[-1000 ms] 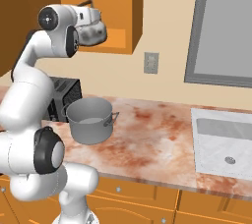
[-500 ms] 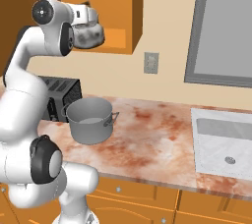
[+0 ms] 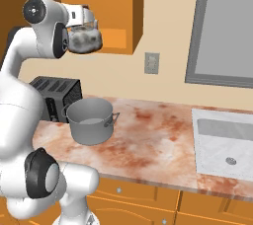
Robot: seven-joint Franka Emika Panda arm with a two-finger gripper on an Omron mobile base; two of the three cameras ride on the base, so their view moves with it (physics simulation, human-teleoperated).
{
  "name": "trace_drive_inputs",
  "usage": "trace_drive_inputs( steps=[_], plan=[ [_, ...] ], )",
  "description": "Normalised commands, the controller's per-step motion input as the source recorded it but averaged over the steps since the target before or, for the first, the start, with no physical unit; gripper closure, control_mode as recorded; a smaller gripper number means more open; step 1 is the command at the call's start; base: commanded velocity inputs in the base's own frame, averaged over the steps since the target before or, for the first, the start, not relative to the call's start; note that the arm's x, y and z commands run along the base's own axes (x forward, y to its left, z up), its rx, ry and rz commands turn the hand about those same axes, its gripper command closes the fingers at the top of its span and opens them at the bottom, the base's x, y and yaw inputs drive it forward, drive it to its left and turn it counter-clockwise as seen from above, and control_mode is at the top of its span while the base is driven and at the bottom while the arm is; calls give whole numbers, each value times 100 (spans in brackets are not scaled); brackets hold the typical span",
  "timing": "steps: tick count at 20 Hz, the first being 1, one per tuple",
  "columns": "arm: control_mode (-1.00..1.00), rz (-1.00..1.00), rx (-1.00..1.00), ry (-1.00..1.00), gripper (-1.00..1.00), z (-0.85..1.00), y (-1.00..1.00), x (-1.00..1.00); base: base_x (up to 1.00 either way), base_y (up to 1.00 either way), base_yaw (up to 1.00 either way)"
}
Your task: Pick the kettle from the cabinet and place it on a stove burner. Then pick the pot from the counter and place it on another stove burner. Finally, turn both burners on.
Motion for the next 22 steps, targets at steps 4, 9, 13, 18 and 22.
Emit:
trace_drive_inputs(
  steps=[4,9,13,18,22],
  plan=[
    [-100,0,0,0,100,0,0,-39,0,0,0],
    [-100,0,0,0,100,0,0,-43,0,0,0],
    [-100,0,0,0,100,0,0,-43,0,0,0],
    [-100,0,0,0,100,0,0,-42,0,0,0],
    [-100,0,0,0,100,0,0,-43,0,0,0]
  ],
)
